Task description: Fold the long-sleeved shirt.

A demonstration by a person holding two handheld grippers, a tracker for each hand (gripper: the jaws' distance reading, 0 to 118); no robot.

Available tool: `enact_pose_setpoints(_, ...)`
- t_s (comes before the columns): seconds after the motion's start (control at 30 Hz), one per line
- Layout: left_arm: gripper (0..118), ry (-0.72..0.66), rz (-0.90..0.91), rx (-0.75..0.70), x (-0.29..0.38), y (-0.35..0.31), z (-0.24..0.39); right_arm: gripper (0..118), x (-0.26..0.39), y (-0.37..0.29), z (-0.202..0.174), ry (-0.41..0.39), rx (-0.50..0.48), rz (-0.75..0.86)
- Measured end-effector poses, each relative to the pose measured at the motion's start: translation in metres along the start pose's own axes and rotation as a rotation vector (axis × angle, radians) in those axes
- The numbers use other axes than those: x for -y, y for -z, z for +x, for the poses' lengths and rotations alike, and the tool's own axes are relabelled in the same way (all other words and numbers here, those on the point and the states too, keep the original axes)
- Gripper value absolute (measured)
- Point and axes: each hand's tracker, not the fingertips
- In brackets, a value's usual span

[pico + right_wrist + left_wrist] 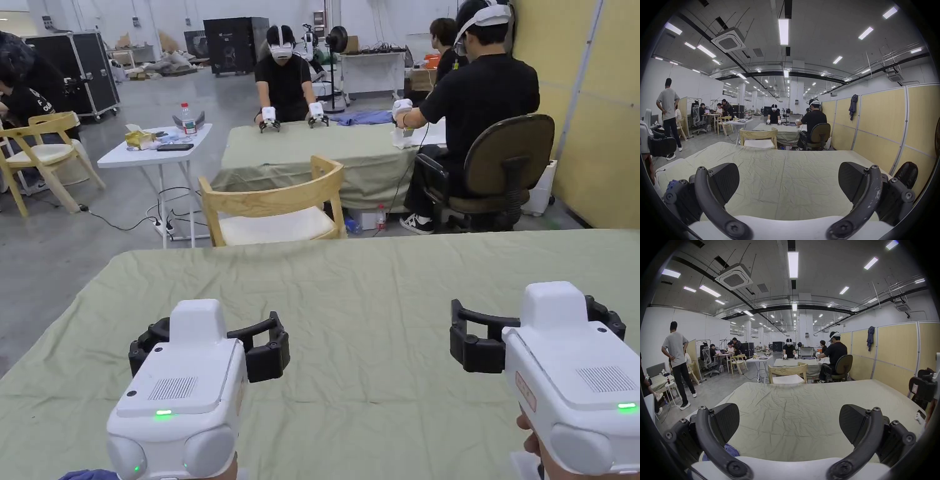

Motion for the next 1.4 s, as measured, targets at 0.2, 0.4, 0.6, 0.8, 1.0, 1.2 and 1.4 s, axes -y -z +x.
enact_pose_setpoints(0.2, 118, 0.016, -0.007, -0.005, -0.0003, -0.0002, -0.0019, 118, 0.0008, -0.0012, 0.0058, 0.0, 0.012, 0.002)
enact_pose_setpoints(0.4, 118, 0.007, -0.003, -0.003, -0.0008, -0.0018, -0.0053, 118, -0.0004, -0.0025, 0.0083, -0.004, 0.014, 0.005)
enact_pose_setpoints(0.6, 118, 0.016, -0.005, 0.0, 0.0001, -0.0028, -0.0056, 118, -0.0011, -0.0032, 0.006, -0.018, 0.014, 0.004)
enact_pose_setpoints(0.8, 118, 0.011, -0.006, 0.009, 0.0023, -0.0034, -0.0057, 118, -0.0012, -0.0033, 0.0054, -0.014, 0.008, 0.004)
enact_pose_setpoints(1.0, 118, 0.001, -0.013, 0.017, 0.003, -0.0038, -0.0073, 118, -0.0008, -0.0033, 0.0051, -0.027, 0.011, 0.001)
enact_pose_setpoints(1.2, 118, 0.014, -0.019, 0.015, 0.0054, -0.0038, -0.0068, 118, 0.0008, -0.002, 0.0038, -0.022, 0.01, -0.005)
enact_pose_setpoints(1.4, 118, 0.017, -0.023, 0.02, 0.0057, -0.003, -0.0059, 118, 0.0014, -0.0017, 0.0024, -0.033, 0.015, -0.004)
